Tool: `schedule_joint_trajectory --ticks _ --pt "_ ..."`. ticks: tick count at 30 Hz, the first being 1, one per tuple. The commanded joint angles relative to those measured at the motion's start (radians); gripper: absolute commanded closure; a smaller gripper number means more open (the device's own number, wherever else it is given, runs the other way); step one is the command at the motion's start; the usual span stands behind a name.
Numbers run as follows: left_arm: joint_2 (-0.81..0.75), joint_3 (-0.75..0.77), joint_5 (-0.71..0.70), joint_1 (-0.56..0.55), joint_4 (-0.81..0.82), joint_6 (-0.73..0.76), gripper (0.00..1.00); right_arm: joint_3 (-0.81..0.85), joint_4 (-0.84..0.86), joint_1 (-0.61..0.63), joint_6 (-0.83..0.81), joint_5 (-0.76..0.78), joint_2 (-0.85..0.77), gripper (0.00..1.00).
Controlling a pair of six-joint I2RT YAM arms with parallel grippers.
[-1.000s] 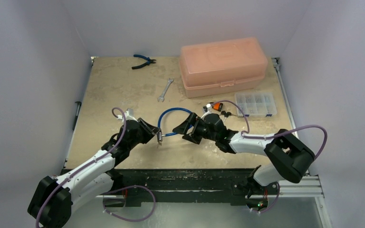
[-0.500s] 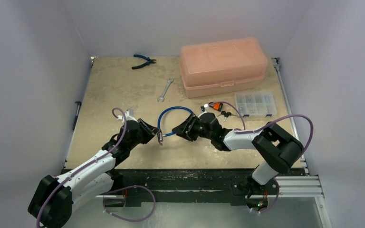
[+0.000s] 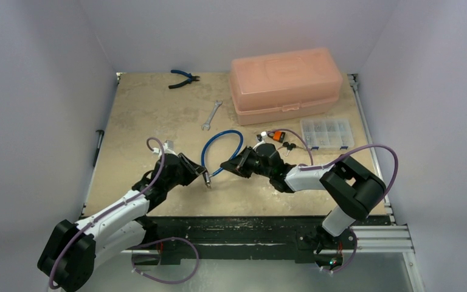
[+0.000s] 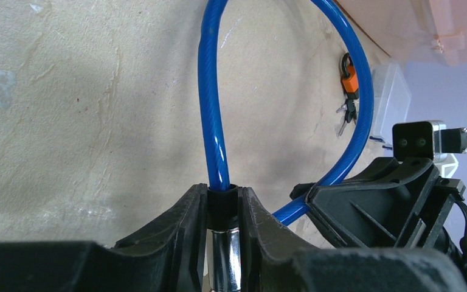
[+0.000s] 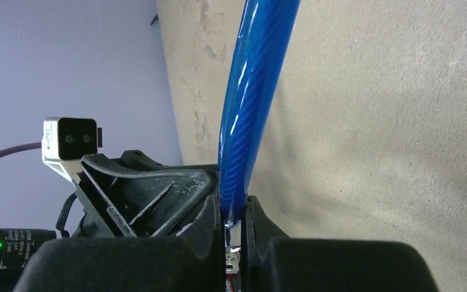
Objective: Unlock with the key
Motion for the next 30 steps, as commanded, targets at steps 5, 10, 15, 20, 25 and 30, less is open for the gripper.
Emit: schedule_joint_trajectory --ticks 5,10,15,20,25,30 --pt "0.047 0.010 0.162 -0.006 0.211 0.015 0.42 0.025 0.139 0.012 0.016 -0.060 -0.005 1.00" --pt "0.051 -0.001 0.160 -0.007 0.218 0.011 0.33 0.022 0.162 0.012 0.035 -0.073 -0.006 1.00" --pt "0.048 -0.016 0.160 -0.005 0.214 -0.009 0.30 0.013 0.191 0.012 0.058 -0.101 -0.004 1.00" --pt "0.002 -0.058 0.146 0.001 0.189 -0.102 0.10 0.004 0.220 0.012 0.087 -0.112 0.006 1.00" --pt "-0.048 -0.131 0.150 0.005 0.246 -0.218 0.06 -0.009 0.261 0.012 0.109 -0.126 0.023 1.00" --pt "-0.055 -0.208 0.149 0.010 0.356 -0.301 0.11 -0.015 0.286 0.011 0.122 -0.139 0.035 1.00"
